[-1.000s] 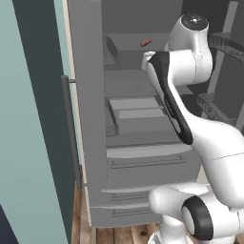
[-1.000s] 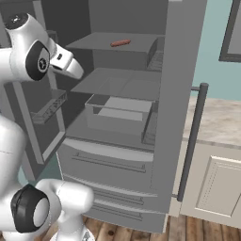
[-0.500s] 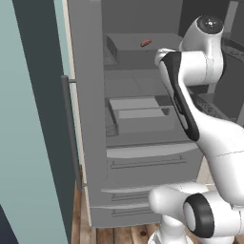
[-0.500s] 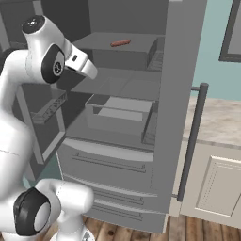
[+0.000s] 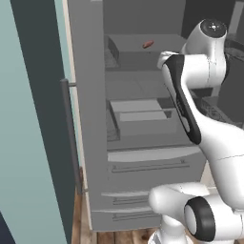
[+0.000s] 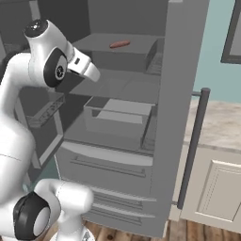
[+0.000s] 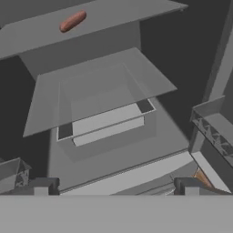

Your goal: Move the hot dog bun to the plate on the dining table and place the condiment next to that plate. Then navigate to the fridge and take the sausage and place it on the plate as well.

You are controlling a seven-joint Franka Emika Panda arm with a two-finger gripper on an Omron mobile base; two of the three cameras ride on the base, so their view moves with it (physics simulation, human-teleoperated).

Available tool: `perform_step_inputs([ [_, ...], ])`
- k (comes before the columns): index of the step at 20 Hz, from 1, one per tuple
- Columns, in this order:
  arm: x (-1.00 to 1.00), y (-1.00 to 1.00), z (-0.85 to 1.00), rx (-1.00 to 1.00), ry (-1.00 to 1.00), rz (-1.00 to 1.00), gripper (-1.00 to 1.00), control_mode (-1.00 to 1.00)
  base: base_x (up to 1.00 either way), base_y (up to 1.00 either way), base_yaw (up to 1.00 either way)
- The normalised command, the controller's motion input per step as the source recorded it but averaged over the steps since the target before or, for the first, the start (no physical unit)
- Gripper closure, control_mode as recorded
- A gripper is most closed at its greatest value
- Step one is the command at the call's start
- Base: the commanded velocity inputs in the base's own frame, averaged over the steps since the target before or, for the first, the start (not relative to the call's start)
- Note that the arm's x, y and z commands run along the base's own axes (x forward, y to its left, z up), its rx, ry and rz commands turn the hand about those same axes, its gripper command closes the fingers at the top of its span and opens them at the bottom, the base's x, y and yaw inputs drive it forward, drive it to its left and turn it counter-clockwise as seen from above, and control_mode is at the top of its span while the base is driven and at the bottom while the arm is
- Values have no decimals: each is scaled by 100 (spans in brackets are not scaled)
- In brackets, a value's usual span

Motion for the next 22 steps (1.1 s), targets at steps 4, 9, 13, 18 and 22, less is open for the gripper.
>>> perform_step_inputs([
  [4, 0, 0, 0, 0, 0, 0, -100, 100, 80, -4, 6],
  [9, 0, 0, 0, 0, 0, 0, -100, 100, 80, -17, 6],
  [13, 0, 0, 0, 0, 0, 0, -100, 100, 48, -27, 4],
  [18, 1, -12, 3, 4, -1, 0, -100, -100, 0, -6, 0],
  [22, 40, -31, 38, 5, 0, 0, -100, -100, 0, 0, 0],
])
